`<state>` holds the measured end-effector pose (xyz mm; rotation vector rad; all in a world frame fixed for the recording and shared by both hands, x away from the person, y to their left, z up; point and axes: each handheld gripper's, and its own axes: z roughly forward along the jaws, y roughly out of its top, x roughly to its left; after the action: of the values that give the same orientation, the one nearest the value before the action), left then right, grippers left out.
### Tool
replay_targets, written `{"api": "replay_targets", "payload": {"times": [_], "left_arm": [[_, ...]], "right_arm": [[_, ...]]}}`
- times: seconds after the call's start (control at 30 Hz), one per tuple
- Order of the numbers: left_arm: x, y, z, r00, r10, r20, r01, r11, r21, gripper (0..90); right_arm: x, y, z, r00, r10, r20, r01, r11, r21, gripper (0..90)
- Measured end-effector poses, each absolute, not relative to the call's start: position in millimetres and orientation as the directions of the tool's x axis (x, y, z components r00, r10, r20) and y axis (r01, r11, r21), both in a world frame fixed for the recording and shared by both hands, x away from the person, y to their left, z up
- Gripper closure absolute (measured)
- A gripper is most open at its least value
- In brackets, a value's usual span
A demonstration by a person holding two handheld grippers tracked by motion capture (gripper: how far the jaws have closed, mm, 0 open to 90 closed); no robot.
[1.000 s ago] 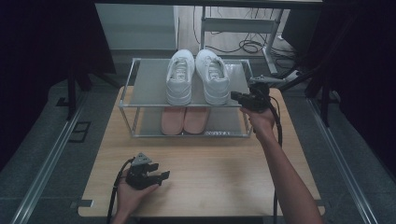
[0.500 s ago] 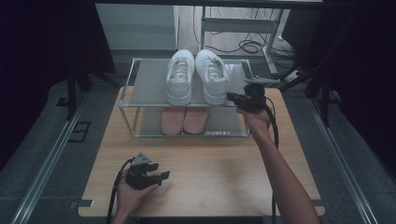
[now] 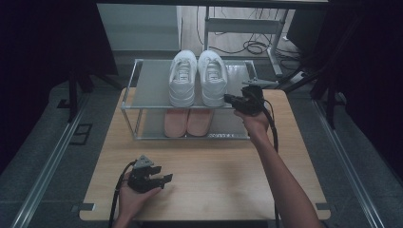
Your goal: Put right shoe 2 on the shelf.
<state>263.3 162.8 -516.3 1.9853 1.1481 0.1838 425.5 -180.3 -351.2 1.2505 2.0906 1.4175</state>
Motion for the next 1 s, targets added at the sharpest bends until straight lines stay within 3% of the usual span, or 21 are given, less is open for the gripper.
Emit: {"api": "replay_targets", "payload": {"times": [1.0], "left_arm": [[265, 165, -518, 0.566, 0.782, -0.261, 0.662, -0.243, 0.709, 39.0]], "right_arm": [[422, -163, -355, -0.596, 0.778, 0.198, 0.457, 0.126, 0.880, 90.0]]}}
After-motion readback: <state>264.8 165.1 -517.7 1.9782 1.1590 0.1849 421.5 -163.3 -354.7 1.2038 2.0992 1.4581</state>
